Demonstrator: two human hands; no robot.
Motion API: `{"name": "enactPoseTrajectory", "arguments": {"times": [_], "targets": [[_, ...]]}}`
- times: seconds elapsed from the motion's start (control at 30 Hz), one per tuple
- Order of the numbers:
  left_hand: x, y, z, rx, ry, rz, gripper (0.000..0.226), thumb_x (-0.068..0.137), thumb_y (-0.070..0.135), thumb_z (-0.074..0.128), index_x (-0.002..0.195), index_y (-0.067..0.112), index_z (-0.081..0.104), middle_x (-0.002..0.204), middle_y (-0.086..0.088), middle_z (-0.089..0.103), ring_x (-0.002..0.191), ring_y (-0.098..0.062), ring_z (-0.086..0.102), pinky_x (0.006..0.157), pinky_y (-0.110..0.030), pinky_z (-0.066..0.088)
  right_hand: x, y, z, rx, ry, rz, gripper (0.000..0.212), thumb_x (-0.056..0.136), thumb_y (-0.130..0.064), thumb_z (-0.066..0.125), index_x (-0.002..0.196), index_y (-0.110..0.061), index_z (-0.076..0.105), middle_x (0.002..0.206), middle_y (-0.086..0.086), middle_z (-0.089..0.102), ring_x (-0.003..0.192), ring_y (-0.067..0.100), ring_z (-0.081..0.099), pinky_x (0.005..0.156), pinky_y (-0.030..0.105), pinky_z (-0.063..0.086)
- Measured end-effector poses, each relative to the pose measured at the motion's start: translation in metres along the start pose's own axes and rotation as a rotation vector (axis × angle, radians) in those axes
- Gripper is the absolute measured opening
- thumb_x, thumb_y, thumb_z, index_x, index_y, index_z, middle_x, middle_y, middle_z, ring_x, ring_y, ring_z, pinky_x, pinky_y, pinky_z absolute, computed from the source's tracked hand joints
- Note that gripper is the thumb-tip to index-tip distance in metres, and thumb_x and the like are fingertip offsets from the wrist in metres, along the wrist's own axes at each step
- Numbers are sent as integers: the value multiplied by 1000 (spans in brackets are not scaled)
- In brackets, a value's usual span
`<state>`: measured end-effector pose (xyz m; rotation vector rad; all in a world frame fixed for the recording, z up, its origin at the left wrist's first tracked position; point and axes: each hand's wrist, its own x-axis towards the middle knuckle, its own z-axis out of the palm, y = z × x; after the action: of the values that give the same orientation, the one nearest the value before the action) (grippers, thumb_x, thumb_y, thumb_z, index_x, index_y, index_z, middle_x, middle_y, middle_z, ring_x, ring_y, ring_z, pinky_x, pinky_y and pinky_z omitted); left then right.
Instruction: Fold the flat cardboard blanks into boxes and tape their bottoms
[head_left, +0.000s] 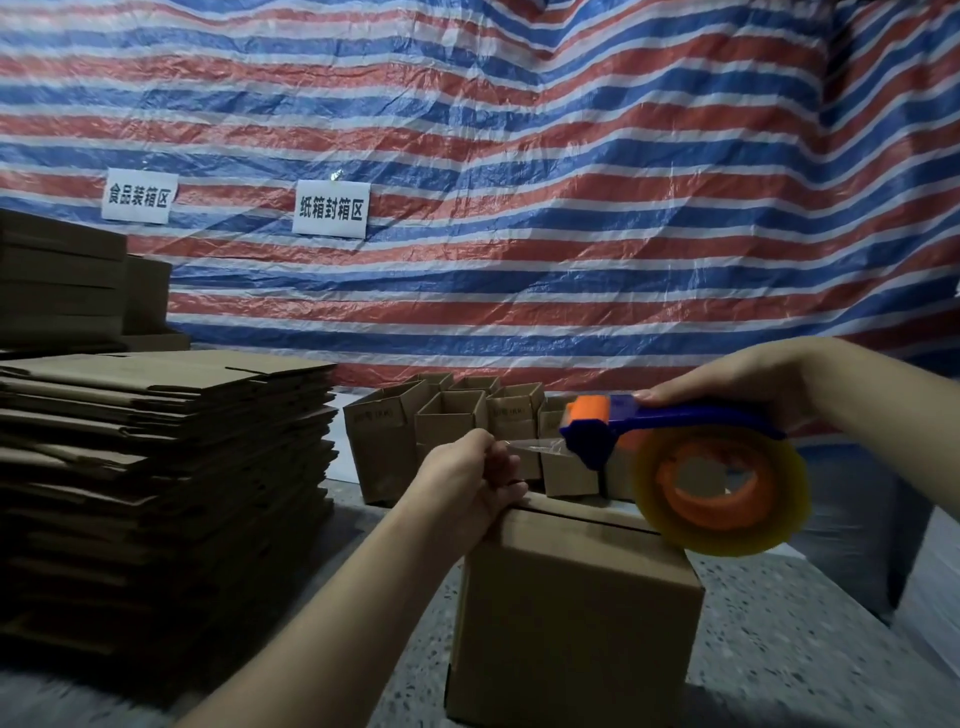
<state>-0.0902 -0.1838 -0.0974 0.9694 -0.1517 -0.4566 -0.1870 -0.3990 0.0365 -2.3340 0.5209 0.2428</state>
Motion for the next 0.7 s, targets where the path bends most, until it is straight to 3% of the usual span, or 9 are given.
{"name": "enactPoseTrajectory", "arguments": {"times": [0.07,0.2,0.37,0.43,0.5,0.6,0.7], "targets": [[-1,-1,1,-52,25,-7,27,99,6,44,73,6,51,66,-7,50,66,-17,55,97,-47,51,-3,5,-4,20,-9,-10,101,41,-59,97,124,-12,63,104,16,76,77,24,74,62,33,58],[1,-1,-6,-249,13,-55,27,95,2,42,69,8,47,66,-6,47,67,-19,51,98,-55,47,2,-5,5,11,-54,1,85,59,-57,88,126,-12,62,105,14,76,78,22,74,61,31,57],[0,-2,-11,-363,34,-45,27,97,12,49,71,7,48,66,-7,47,67,-19,51,103,-61,43,10,-21,14,-97,-81,46,79,63,-59,83,124,-13,64,104,12,77,79,20,75,63,29,58],[0,0,-12,-258,56,-18,21,96,16,60,82,2,53,77,-11,52,78,-23,58,92,-54,54,12,-26,16,-136,-95,50,81,59,-60,85,124,-13,66,105,12,77,80,20,75,63,29,58],[3,2,-18,-75,138,40,18,93,14,67,91,-2,57,85,-14,57,77,-25,65,68,-38,63,14,-31,19,-169,-93,60,81,57,-60,87,120,-14,66,101,11,77,78,19,75,63,29,58],[7,-1,-37,241,163,122,16,93,16,66,92,1,62,77,-10,60,55,-15,63,49,-26,55,17,-40,26,-218,-108,64,65,65,-60,83,112,-21,63,91,7,78,73,17,74,62,29,59],[7,-11,-53,510,166,170,25,93,30,66,95,4,66,76,-5,56,62,-14,50,52,-26,40,18,-47,32,-276,-117,67,63,67,-61,80,113,-19,65,87,5,77,69,15,73,60,27,58]]}}
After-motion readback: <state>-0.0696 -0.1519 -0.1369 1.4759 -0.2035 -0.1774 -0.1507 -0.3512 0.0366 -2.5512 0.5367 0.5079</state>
